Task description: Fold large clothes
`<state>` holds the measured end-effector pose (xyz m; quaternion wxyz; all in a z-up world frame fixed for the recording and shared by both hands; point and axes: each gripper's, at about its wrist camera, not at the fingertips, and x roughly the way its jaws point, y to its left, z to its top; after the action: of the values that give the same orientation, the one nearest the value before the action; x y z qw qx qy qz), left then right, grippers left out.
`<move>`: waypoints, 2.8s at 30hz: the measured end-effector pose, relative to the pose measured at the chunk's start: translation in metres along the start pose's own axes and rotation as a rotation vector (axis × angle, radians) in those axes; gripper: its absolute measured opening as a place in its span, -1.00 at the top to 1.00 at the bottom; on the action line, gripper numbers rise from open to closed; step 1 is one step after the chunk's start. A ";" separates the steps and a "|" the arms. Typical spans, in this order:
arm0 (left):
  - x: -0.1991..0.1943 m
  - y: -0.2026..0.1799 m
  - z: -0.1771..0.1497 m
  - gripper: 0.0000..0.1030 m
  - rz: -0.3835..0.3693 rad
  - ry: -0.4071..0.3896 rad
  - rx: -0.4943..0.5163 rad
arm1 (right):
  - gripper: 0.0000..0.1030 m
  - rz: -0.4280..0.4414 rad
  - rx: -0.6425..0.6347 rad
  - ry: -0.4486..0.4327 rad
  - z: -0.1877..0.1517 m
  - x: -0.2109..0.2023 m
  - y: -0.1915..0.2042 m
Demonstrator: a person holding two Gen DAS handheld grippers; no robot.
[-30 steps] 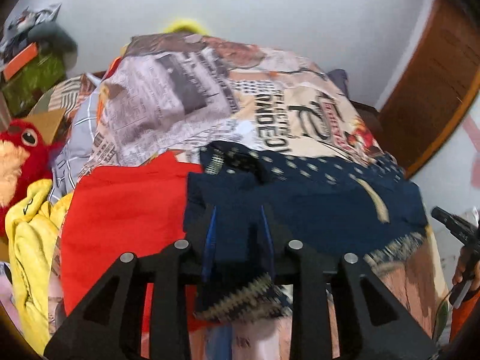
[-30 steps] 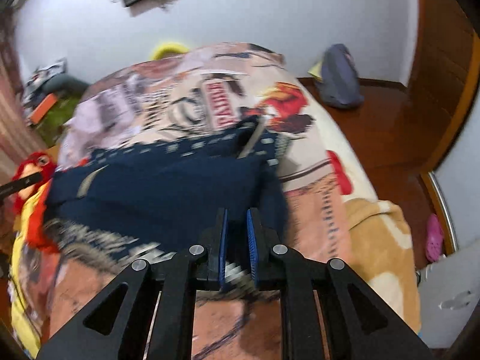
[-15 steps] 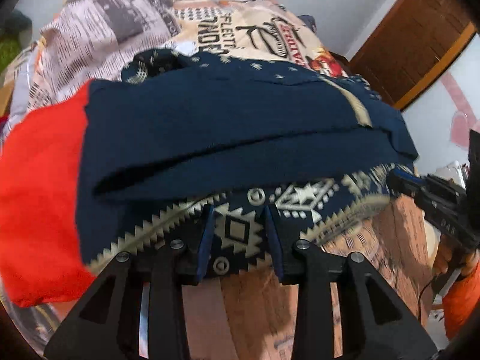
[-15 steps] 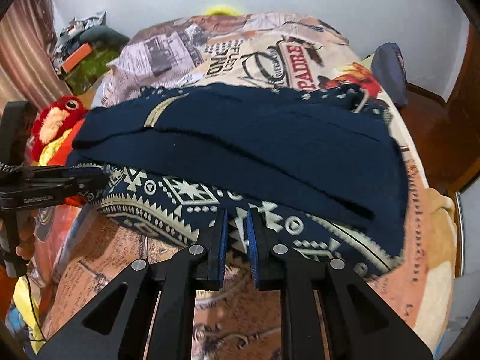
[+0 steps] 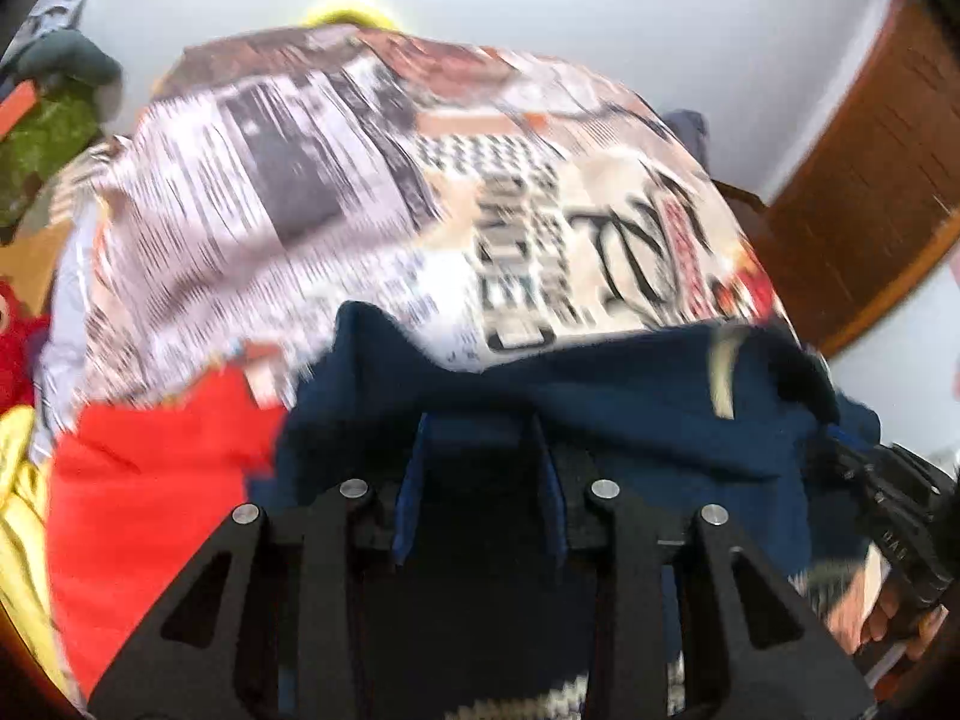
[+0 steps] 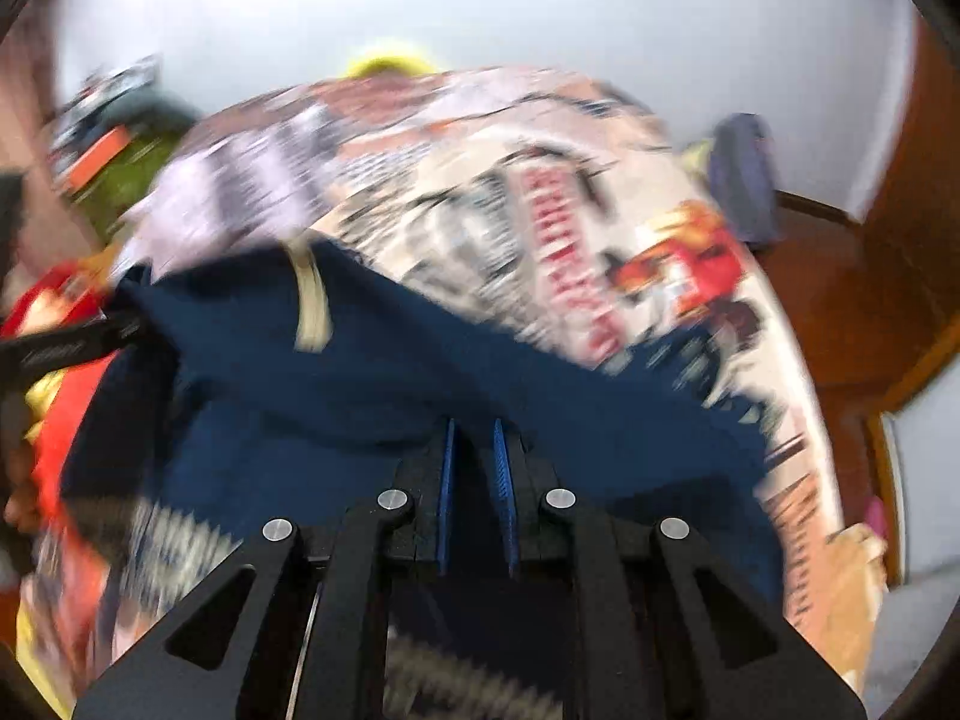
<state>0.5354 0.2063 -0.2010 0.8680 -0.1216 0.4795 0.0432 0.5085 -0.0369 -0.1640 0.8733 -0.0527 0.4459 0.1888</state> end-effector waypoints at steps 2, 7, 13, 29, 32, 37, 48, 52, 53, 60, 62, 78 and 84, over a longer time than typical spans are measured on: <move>-0.008 0.005 0.012 0.35 0.027 -0.033 -0.015 | 0.77 -0.033 0.040 -0.030 0.012 -0.003 -0.004; -0.031 0.004 0.009 0.18 -0.012 -0.087 0.011 | 0.76 0.067 0.032 -0.085 0.012 -0.028 0.011; -0.033 -0.024 -0.031 0.12 -0.067 -0.041 0.129 | 0.64 0.170 -0.105 -0.069 -0.014 -0.037 0.052; 0.018 -0.010 -0.064 -0.10 0.044 0.009 0.140 | 0.38 -0.141 0.081 -0.036 -0.011 0.030 -0.047; 0.017 0.008 -0.057 -0.09 0.101 -0.017 0.065 | 0.38 -0.212 0.157 -0.051 -0.015 0.023 -0.073; 0.009 0.013 -0.064 -0.10 0.100 -0.009 0.046 | 0.38 -0.136 0.096 -0.052 -0.034 -0.004 -0.059; -0.025 -0.034 -0.138 -0.34 0.026 0.022 0.189 | -0.32 -0.031 -0.110 0.031 -0.098 -0.019 -0.006; -0.038 -0.014 -0.162 -0.50 0.017 0.019 0.130 | -0.42 0.006 -0.040 0.083 -0.114 -0.029 -0.025; -0.041 -0.007 -0.166 -0.50 0.004 0.023 0.109 | -0.42 0.006 -0.032 0.090 -0.117 -0.033 -0.029; -0.071 0.033 -0.193 -0.50 -0.032 0.042 -0.031 | -0.42 -0.044 -0.024 0.112 -0.136 -0.063 -0.041; -0.075 0.041 -0.197 -0.50 -0.048 0.041 -0.080 | -0.42 -0.061 -0.032 0.093 -0.140 -0.074 -0.043; -0.025 0.069 -0.198 -0.49 -0.502 0.080 -0.514 | -0.42 -0.027 -0.077 0.013 -0.135 -0.088 -0.021; -0.008 0.069 -0.179 -0.38 -0.512 0.069 -0.570 | -0.42 -0.020 -0.062 0.021 -0.135 -0.081 -0.018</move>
<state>0.3714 0.2280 -0.2975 0.7654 -0.4751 0.4315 -0.0475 0.3701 -0.1111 -0.1812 0.8685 -0.0862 0.4482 0.1935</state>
